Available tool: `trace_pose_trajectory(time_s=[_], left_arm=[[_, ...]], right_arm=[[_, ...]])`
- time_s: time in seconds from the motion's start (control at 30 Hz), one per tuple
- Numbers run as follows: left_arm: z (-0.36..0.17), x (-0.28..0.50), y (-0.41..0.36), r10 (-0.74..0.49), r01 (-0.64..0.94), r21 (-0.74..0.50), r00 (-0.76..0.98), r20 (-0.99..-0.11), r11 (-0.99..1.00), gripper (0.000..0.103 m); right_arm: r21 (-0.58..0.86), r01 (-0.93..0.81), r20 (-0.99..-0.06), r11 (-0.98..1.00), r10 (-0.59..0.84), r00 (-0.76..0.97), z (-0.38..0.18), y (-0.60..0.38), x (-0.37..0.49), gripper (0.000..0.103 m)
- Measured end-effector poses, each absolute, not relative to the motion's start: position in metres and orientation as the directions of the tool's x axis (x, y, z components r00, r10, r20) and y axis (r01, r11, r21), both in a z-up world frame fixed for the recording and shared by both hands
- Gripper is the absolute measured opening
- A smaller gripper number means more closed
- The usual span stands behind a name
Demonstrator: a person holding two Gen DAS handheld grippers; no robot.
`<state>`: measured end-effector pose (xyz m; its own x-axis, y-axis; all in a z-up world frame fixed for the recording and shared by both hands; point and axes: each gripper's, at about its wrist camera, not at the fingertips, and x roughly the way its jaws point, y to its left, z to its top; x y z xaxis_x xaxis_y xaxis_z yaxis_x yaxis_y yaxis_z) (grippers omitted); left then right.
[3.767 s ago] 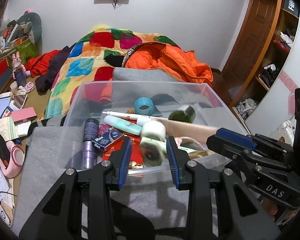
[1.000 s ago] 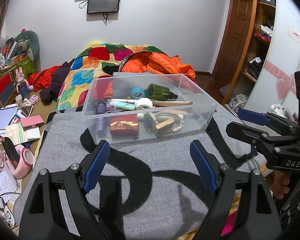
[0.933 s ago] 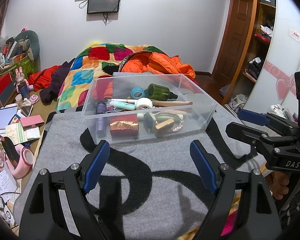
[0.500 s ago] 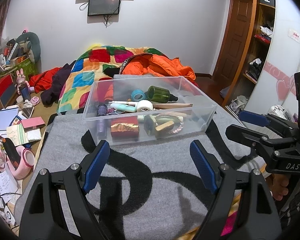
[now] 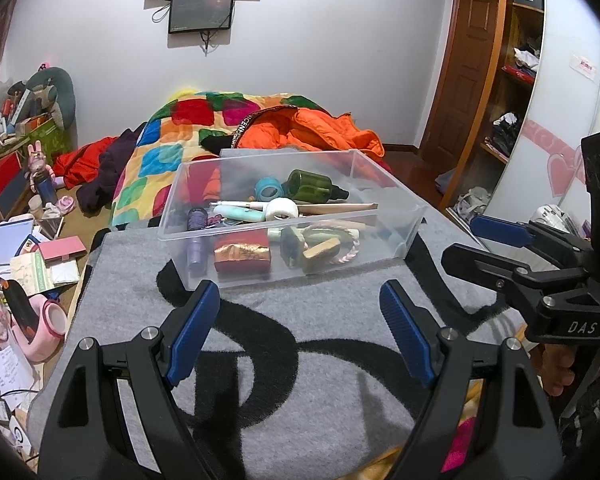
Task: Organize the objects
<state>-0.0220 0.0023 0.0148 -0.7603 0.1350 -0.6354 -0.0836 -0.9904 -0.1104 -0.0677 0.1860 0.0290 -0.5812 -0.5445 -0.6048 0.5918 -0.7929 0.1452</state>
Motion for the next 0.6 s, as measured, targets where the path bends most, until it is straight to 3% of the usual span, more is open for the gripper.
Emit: trace_pose_trajectory(time_s=[0.6], left_arm=[[0.0125, -0.0223, -0.0026, 0.121, -0.051, -0.128, -0.761, -0.638, -0.99, 0.084]], right_arm=[[0.148, 0.599, -0.611, -0.787, -0.549, -0.57, 0.0242, 0.1838, -0.0672, 0.081]])
